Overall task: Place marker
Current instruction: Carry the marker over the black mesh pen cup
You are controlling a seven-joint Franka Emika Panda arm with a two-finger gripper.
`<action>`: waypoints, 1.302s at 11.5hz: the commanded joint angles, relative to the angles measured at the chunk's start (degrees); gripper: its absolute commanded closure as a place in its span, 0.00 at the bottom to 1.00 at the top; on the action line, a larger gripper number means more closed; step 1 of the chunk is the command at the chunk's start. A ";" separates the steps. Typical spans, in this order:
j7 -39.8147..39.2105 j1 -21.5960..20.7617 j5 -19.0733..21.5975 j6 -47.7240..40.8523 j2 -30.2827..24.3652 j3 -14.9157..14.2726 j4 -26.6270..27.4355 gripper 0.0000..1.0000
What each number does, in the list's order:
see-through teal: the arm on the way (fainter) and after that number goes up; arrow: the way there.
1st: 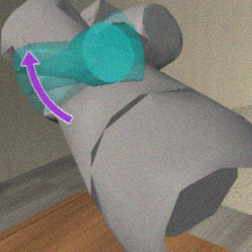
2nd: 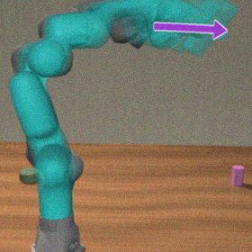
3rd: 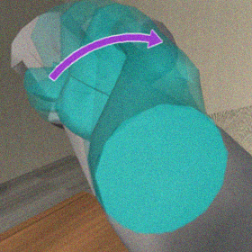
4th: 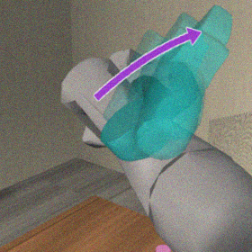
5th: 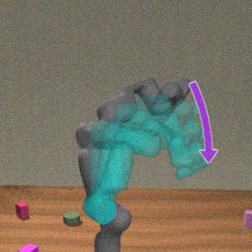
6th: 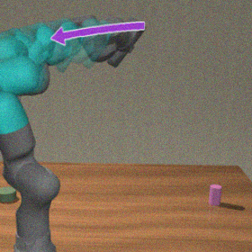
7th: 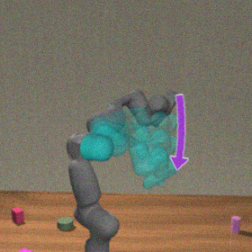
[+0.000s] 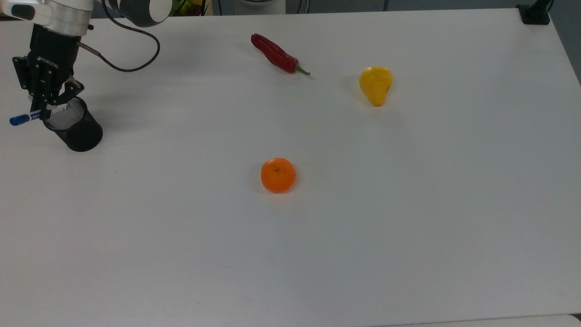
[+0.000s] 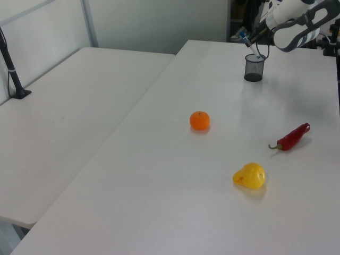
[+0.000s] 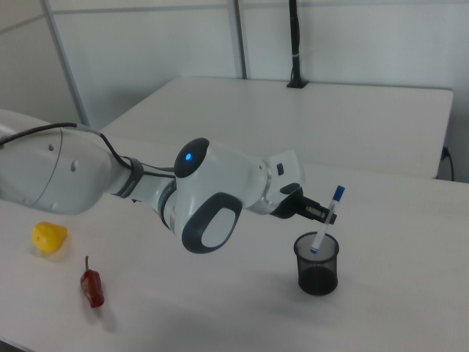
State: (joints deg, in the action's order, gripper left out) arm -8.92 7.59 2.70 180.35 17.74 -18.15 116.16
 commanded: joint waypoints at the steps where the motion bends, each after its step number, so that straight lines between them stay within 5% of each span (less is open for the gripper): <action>1: -1.53 0.23 -0.94 6.94 0.02 0.14 4.94 1.00; 8: -3.12 0.32 -0.94 7.30 -0.16 0.14 7.06 0.96; 12: -3.03 0.67 -0.94 7.30 -0.24 0.14 6.97 0.54; 15: -2.68 0.67 -0.85 7.21 -0.51 0.14 6.97 0.35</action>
State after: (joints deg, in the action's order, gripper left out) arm -11.02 8.05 2.70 186.25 18.85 -18.16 121.43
